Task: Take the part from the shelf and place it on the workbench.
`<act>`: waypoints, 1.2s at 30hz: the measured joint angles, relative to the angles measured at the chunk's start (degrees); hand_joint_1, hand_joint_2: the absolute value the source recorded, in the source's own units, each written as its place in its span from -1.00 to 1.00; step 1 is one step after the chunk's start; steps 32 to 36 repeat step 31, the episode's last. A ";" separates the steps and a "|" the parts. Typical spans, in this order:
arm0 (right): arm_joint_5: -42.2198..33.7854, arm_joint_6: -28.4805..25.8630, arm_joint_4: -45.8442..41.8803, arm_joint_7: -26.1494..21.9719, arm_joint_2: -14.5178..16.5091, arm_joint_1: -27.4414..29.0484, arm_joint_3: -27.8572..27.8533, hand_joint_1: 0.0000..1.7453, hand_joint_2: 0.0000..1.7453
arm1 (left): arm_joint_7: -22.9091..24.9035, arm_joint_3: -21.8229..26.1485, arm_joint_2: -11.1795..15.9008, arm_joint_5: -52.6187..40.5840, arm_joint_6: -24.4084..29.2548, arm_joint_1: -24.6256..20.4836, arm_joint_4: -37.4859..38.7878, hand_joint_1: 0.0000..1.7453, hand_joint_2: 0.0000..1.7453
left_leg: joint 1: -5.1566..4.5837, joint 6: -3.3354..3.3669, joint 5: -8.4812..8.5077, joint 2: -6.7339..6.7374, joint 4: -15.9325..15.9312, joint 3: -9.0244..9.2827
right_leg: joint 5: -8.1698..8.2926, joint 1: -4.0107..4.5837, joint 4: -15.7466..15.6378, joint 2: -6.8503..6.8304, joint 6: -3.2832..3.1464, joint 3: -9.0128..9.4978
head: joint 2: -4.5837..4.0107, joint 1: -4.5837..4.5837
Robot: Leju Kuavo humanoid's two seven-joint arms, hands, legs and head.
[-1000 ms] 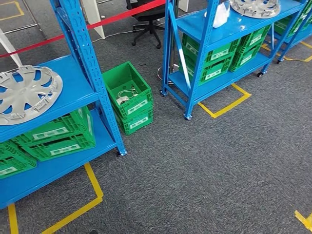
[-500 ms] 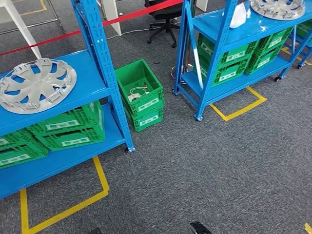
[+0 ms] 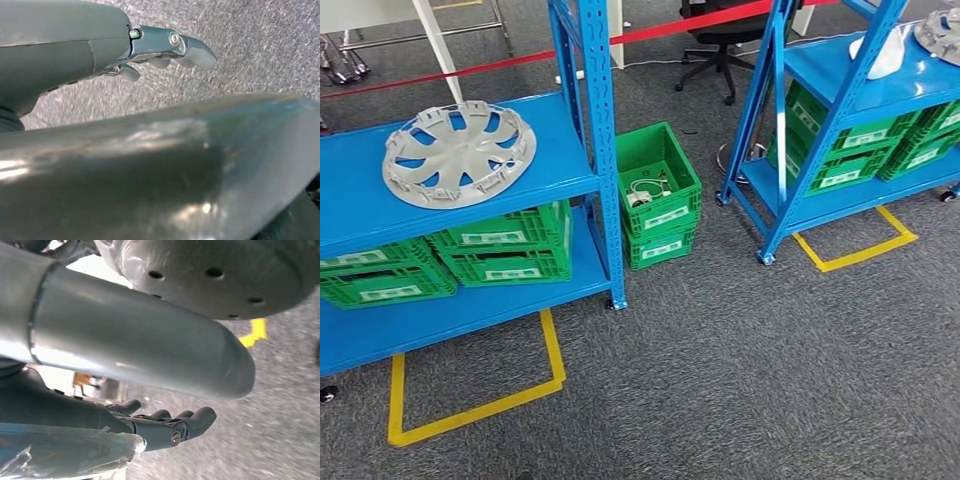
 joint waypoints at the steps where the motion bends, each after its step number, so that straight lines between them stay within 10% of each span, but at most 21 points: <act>1: -0.08 -0.34 -0.43 -0.16 -0.26 0.20 -0.04 -1.00 -1.00 | 0.05 0.00 -0.06 0.18 0.13 0.07 0.00 -1.00 -1.00 | 0.04 -0.36 -0.01 -0.27 -0.01 -0.10 | 0.04 0.10 -0.94 0.33 -0.25 0.57 | 0.00 -0.03; 5: -0.45 -1.50 -2.21 -0.46 -1.21 1.14 -0.01 -1.00 -1.00 | 0.32 -0.02 0.01 1.03 0.86 0.56 -0.03 -1.00 -1.00 | 0.08 -1.72 -1.12 0.32 1.42 -0.92 | 0.50 -0.02 -1.52 -1.14 -1.53 0.99 | 0.00 -0.19; 10: -0.62 -2.11 -3.40 -0.44 -2.02 2.24 0.02 -1.00 -1.00 | 0.41 -0.05 -0.01 1.55 1.37 0.79 -0.04 -1.00 -1.00 | -0.01 -2.42 -7.98 3.54 15.99 -7.89 | 0.53 -0.09 -1.83 -3.74 -2.16 1.00 | 0.00 -0.43; 15: -0.62 -2.32 -4.36 -0.44 -2.39 2.48 0.11 -1.00 -1.00 | 0.39 -0.09 0.11 1.92 1.69 0.98 -0.08 -1.00 -1.00 | -0.08 -1.95 -0.80 6.30 1.49 -0.01 | 0.04 0.24 -1.42 -5.63 -1.30 1.29 | 0.00 -0.40; 20: -0.62 -2.32 -4.99 -0.46 -2.80 2.51 0.22 -1.00 -1.00 | 0.39 -0.10 0.05 1.94 1.73 1.24 -0.13 -1.00 -1.00 | -0.07 -0.11 -0.14 5.10 -0.38 0.58 | -1.19 0.18 -0.42 -5.79 0.38 1.20 | 0.00 -0.22; 25: -0.65 -2.33 -5.16 -0.46 -2.97 2.94 0.37 -1.00 -1.00 | 0.37 -0.11 0.06 1.94 1.75 1.20 -0.15 -1.00 -1.00 | 0.06 0.61 0.20 3.09 -0.41 0.30 | -8.34 -0.09 15.58 -2.82 1.21 -6.33 | 0.00 0.06; 31: -1.50 -2.36 -5.45 -0.55 -3.19 2.98 0.51 -1.00 -1.00 | 0.19 -0.11 0.04 1.84 1.67 0.99 -0.15 -1.00 -1.00 | -0.05 0.04 0.29 0.38 -0.29 0.35 | -0.62 -0.23 -0.64 -0.01 0.23 1.53 | 0.00 0.04; 36: -1.50 -2.36 -5.45 -0.55 -3.19 2.98 0.51 -1.00 -1.00 | 0.19 -0.11 0.04 1.84 1.67 0.99 -0.15 -1.00 -1.00 | -0.05 0.04 0.29 0.38 -0.29 0.35 | -0.62 -0.23 -0.64 -0.01 0.23 1.53 | 0.00 0.04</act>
